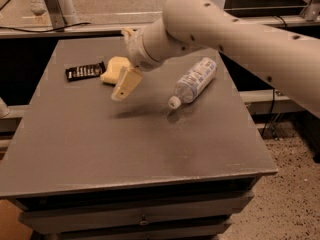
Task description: Move sponge near rxbar chocolate
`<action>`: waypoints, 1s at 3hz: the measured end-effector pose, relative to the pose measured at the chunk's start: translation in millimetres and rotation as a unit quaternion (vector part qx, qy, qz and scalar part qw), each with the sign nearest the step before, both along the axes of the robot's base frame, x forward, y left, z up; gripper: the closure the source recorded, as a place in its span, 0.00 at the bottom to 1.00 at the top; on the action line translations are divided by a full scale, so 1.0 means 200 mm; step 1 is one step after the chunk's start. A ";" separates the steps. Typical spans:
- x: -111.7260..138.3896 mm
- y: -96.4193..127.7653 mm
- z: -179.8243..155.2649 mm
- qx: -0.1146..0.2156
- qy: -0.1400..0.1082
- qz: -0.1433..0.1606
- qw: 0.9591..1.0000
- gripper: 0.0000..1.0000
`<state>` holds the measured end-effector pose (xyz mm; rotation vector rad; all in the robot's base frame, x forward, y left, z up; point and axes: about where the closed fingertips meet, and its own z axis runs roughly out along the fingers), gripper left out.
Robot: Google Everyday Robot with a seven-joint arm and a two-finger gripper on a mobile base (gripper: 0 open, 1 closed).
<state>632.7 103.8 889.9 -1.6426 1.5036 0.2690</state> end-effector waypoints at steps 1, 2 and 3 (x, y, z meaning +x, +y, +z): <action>-0.06 -0.26 0.15 0.051 -0.021 -0.039 0.998 0.00; -0.11 -0.52 0.33 0.117 -0.053 -0.084 0.988 0.00; -0.14 -0.75 0.38 0.134 -0.058 -0.122 0.982 0.00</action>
Offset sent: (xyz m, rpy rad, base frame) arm -0.0316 -0.2154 0.1091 0.4107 -0.1867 -0.3468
